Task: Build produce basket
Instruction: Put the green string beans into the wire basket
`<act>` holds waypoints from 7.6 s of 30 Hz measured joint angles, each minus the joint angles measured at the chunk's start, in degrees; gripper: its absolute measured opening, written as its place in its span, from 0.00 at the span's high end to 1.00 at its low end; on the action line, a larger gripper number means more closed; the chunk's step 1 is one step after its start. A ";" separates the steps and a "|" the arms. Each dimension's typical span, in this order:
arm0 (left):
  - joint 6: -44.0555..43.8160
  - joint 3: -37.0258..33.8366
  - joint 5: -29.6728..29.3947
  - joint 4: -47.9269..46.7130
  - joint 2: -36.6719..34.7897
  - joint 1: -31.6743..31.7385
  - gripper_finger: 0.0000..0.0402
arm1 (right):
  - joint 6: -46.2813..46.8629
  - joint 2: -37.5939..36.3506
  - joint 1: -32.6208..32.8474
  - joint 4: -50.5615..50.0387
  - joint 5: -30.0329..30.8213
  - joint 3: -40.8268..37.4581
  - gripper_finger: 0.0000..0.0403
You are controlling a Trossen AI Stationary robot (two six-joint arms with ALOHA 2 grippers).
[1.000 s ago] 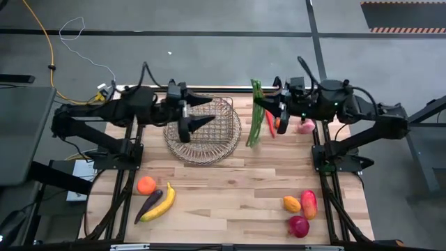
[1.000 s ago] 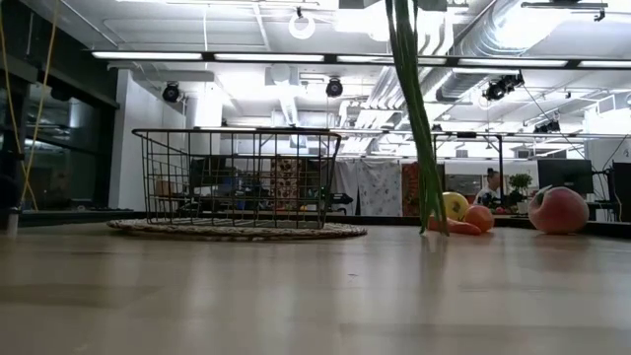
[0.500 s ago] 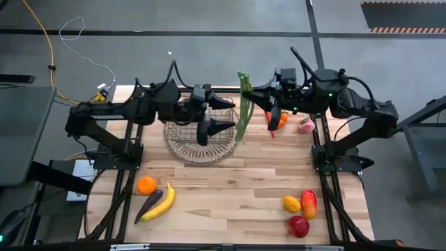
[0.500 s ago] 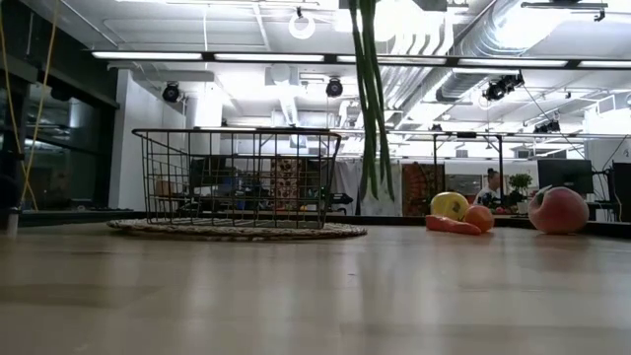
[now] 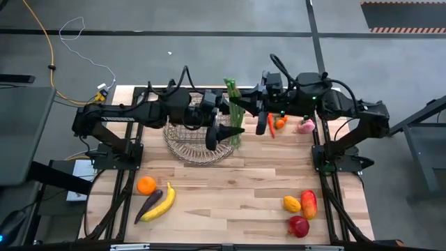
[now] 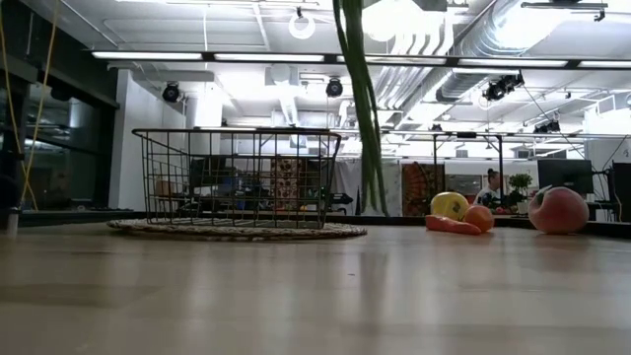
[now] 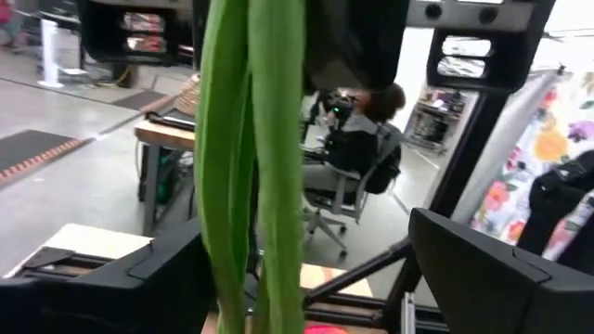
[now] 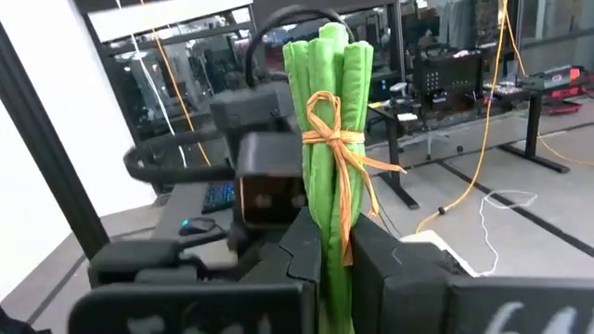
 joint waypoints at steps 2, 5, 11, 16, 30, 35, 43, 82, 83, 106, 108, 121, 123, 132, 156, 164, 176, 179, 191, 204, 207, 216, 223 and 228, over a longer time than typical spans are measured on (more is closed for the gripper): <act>-0.02 0.00 1.23 0.02 0.35 0.02 0.20 | -0.89 -0.09 0.00 1.66 -0.03 0.00 0.99; -0.03 -0.01 1.28 -0.04 0.94 0.07 0.20 | -1.29 -0.24 0.00 4.68 -0.07 0.00 0.99; -0.67 -0.07 1.28 -2.63 1.88 -0.34 0.20 | -3.50 -1.44 0.00 8.88 -1.21 0.00 0.99; -0.54 -0.09 1.24 -5.59 2.67 -0.83 0.20 | -4.36 -2.93 -0.02 9.10 -1.34 0.00 0.99; 2.82 -0.08 -3.04 -3.59 10.51 -1.11 0.20 | -4.79 -4.54 -0.02 10.54 -1.47 0.00 0.99; 3.05 -0.09 -3.80 -4.11 11.96 -1.11 0.20 | -4.79 -5.32 -0.02 10.67 -1.53 0.00 0.99; 6.47 -0.09 -7.71 -5.50 11.71 -1.09 0.29 | -4.83 -6.43 -0.02 10.69 -1.51 0.00 0.99; 27.54 -0.07 -21.46 -34.56 -9.89 14.12 1.00 | -0.14 7.70 -13.61 1.41 -17.03 14.96 0.99; 28.63 -0.09 -21.44 -36.29 -10.56 14.88 1.00 | -1.25 9.42 -14.00 -2.30 -17.03 16.80 0.99; 40.82 -15.39 -16.03 -45.56 -10.80 20.56 1.00 | -6.67 23.58 -17.61 -32.72 -10.65 14.36 0.99; 39.87 -18.30 -15.78 -43.81 -10.80 20.52 1.00 | -4.75 23.54 -18.08 -28.72 -11.67 9.68 0.99; 31.11 -27.92 -6.18 -40.45 -10.80 20.74 1.00 | 10.55 23.45 -22.11 -16.22 -11.98 -6.17 0.99; 29.55 -28.99 -3.55 -39.72 -10.65 20.68 1.00 | 12.37 23.54 -22.59 -15.82 -11.75 -7.55 0.99; 26.86 -34.54 -1.55 -39.39 -8.14 21.07 1.00 | 17.67 24.48 -23.35 -9.96 -10.32 -11.04 0.99; 26.38 -34.36 -0.45 -40.96 -1.16 21.05 0.88 | 27.60 29.82 -24.09 -11.32 -6.41 -11.04 0.93; 26.58 -28.41 -0.45 -45.35 -1.16 21.07 0.58 | 27.25 29.79 -24.09 -11.32 -6.50 -11.02 0.99; 30.82 -20.30 -1.20 -56.48 -1.16 21.07 0.29 | 27.19 29.77 -24.09 -11.41 -6.76 -10.97 0.98; 31.46 -18.71 -3.34 -60.02 -1.16 21.07 0.29 | 27.02 29.77 -24.09 -11.51 -6.73 -10.97 0.98; 31.93 -11.49 -3.46 -67.25 -1.18 21.07 0.28 | 26.12 29.70 -24.09 -11.67 -6.65 -10.95 0.98; 19.67 -13.86 2.74 -48.80 -4.20 22.51 0.32 | 27.61 29.70 -24.09 -13.77 -8.83 -10.93 0.98; 18.63 -13.99 2.76 -46.77 -6.82 24.14 0.33 | 27.64 29.70 -24.09 -14.22 -9.14 -10.93 0.95; 16.79 -13.97 0.75 -42.45 -14.51 27.04 0.34 | 27.20 29.70 -24.08 -14.34 -9.81 -10.93 0.74; 15.80 -13.97 -0.27 -42.42 -17.07 27.45 0.34 | 22.87 28.20 -23.84 -14.62 -15.61 -10.78 0.53; 15.37 -13.99 -0.27 -42.42 -17.31 27.43 0.34 | 22.97 28.11 -23.24 -13.74 -18.16 -10.78 0.51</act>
